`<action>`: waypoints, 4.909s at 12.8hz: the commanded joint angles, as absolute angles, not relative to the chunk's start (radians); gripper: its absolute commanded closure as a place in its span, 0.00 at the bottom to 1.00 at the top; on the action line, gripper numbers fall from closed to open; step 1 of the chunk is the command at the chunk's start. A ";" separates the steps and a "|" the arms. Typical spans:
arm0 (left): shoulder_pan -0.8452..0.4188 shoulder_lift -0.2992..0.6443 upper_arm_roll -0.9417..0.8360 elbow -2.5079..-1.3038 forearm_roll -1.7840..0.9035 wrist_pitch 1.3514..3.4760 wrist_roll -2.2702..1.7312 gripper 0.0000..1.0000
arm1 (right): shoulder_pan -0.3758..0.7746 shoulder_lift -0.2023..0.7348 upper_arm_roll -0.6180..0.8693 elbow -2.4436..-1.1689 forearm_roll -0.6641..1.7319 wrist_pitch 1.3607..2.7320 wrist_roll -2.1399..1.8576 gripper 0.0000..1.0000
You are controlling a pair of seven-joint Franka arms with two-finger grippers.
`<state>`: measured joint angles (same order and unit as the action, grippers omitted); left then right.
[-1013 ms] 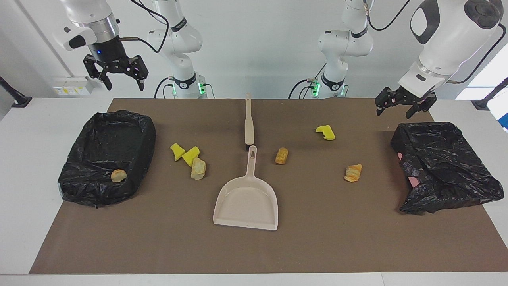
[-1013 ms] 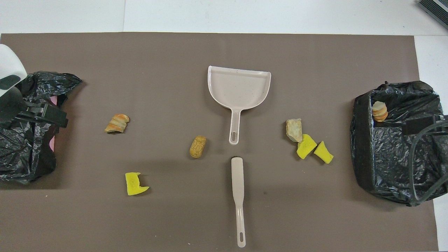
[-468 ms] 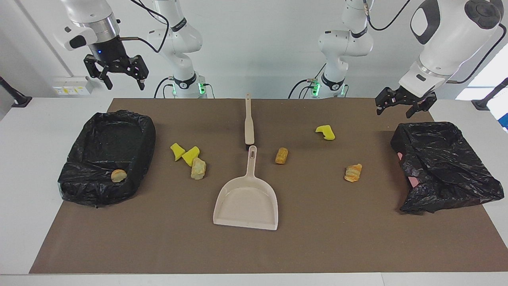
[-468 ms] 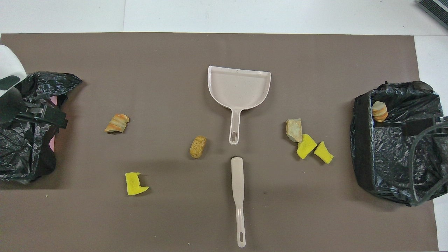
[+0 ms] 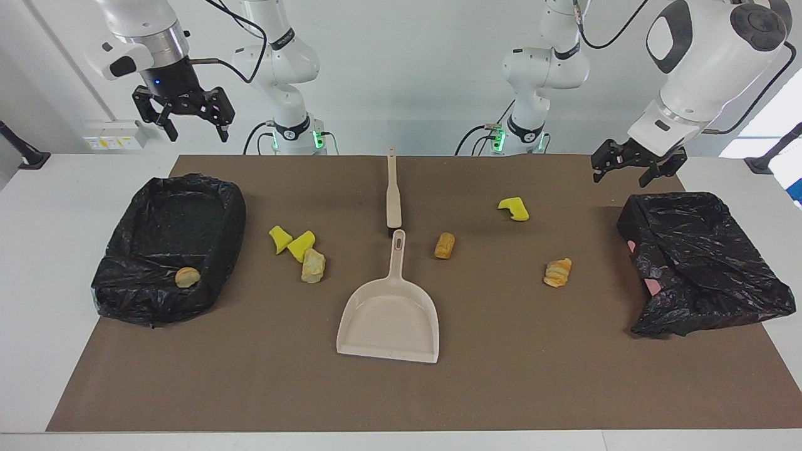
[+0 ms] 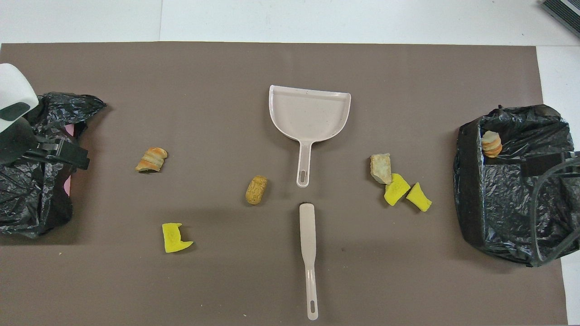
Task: Sweep and dump trash in bin
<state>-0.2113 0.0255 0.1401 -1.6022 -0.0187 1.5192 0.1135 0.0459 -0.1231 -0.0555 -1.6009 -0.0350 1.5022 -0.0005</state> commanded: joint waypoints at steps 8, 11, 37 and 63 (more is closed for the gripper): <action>-0.218 -0.032 0.130 -1.684 -0.011 1.558 0.117 0.00 | 0.049 -0.141 -0.049 -1.771 -0.012 1.635 -0.045 0.00; -0.224 -0.092 0.120 -1.793 -0.020 1.630 0.114 0.00 | 0.101 -0.098 -0.044 -1.795 -0.009 1.709 -0.043 0.00; -0.978 -0.206 0.118 -2.554 -0.028 2.471 -0.558 0.00 | 0.540 0.456 -0.035 -1.671 0.101 2.206 0.454 0.48; -1.184 0.051 0.104 -2.260 -0.081 2.387 -0.930 1.00 | 0.192 0.060 -0.040 -1.856 -0.095 1.774 -1.180 1.00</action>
<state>-1.1786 0.0540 0.0936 -2.2718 -0.0716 2.4321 -0.9336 0.2150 0.1324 -0.0511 -1.7364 -0.0491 1.7107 -1.0575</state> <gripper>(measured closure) 0.736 0.670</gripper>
